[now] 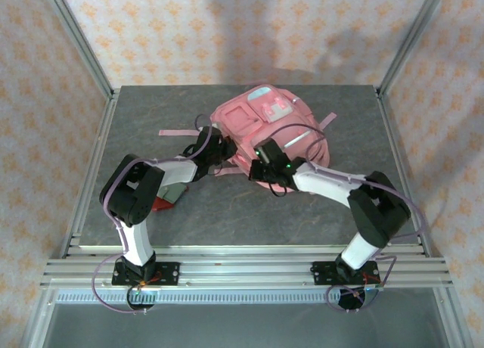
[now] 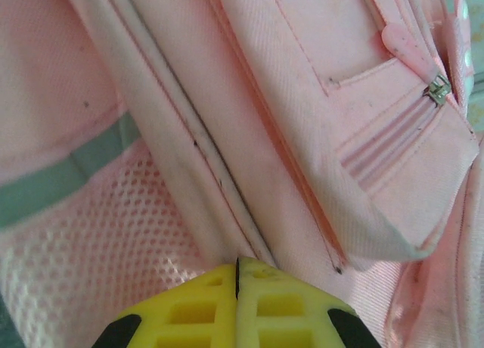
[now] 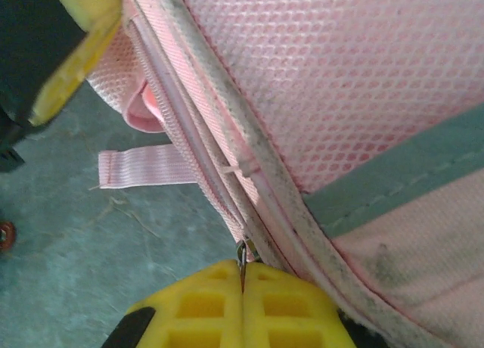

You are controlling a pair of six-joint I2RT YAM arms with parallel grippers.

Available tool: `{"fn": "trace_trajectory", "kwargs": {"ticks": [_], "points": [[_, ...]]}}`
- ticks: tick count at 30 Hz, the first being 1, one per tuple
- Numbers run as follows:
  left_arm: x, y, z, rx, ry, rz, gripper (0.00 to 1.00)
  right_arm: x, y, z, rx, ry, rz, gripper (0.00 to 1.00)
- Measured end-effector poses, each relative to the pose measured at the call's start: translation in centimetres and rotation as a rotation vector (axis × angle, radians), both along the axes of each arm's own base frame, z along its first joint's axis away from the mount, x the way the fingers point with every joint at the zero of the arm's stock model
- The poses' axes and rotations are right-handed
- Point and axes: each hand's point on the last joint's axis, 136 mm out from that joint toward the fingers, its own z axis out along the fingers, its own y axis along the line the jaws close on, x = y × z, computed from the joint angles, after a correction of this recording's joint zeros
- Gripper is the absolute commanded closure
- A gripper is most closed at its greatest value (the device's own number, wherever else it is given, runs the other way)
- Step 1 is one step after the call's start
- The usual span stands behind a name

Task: Pack the student bag

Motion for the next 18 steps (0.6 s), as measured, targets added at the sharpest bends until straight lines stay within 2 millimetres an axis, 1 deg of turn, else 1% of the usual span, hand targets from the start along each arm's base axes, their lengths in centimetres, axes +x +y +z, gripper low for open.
{"fn": "trace_trajectory", "kwargs": {"ticks": [2,5,10,13,17,18], "points": [[0.3,0.5,0.1,0.000,-0.007,0.017,1.00,0.8,1.0,-0.3,0.003,0.020,-0.003,1.00],[0.2,0.2,0.1,-0.006,-0.006,0.008,1.00,1.8,2.2,-0.7,0.017,0.027,-0.009,1.00],[0.0,-0.1,0.1,-0.004,-0.004,-0.006,1.00,1.8,2.0,-0.7,0.022,0.027,-0.021,1.00],[0.0,0.4,-0.2,0.007,0.006,-0.005,1.00,0.8,0.7,-0.6,0.013,0.015,-0.033,1.00],[-0.1,0.4,-0.6,0.030,0.030,-0.029,1.00,-1.3,-2.6,-0.2,-0.003,-0.014,-0.075,1.00],[0.1,0.5,-0.6,0.040,0.030,-0.024,1.00,-1.8,-3.6,-0.1,-0.011,-0.020,-0.090,1.00]]}}
